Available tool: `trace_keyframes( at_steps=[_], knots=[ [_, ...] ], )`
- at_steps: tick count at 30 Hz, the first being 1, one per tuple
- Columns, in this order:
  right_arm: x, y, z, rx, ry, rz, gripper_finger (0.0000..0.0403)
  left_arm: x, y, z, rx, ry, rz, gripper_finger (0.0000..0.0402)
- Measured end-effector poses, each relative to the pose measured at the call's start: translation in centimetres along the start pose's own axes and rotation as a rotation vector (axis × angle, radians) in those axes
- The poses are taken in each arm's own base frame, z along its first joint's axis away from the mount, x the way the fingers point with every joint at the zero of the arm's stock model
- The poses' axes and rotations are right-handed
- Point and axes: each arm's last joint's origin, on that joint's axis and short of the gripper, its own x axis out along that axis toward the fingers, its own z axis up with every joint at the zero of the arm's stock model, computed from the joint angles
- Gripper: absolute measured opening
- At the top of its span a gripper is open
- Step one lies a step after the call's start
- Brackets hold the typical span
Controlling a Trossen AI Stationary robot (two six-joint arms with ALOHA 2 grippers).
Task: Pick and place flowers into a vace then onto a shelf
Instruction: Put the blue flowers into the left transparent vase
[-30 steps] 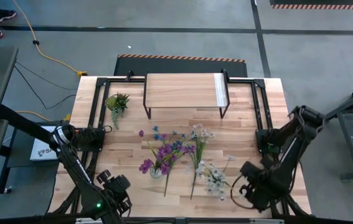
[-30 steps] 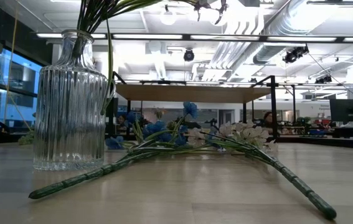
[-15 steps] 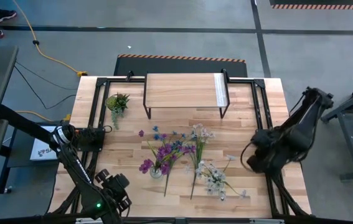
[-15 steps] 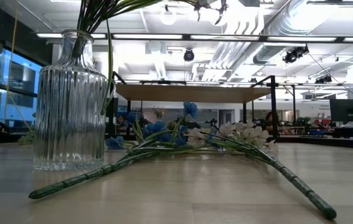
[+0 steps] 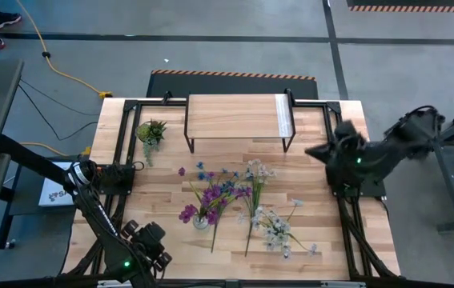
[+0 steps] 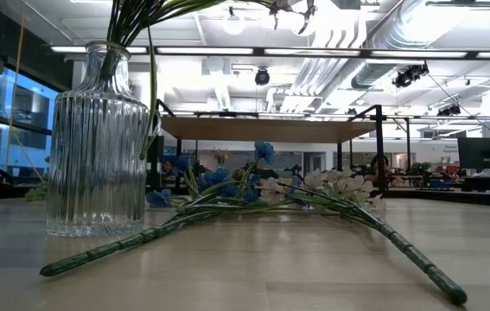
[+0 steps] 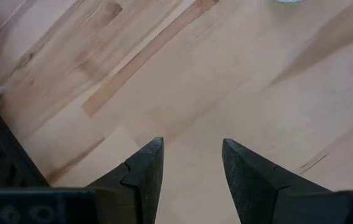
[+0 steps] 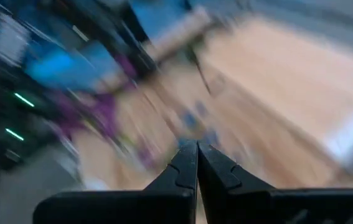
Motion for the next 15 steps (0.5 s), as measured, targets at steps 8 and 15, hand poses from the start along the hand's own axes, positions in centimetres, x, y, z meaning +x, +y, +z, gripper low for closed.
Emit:
trace_keyframes(
  at_steps=[8,15],
  knots=[
    [-1.6,4.6,6.8,-0.235,-0.336,0.385,0.0,-0.1,-1.2,-0.2,-0.13,-0.005,-0.135,0.0198],
    [2.1,8.7,8.1,-0.423,-0.273,0.466,0.0,-0.3,-2.5,-0.5,-0.208,0.011,-0.268,0.0198]
  ],
)
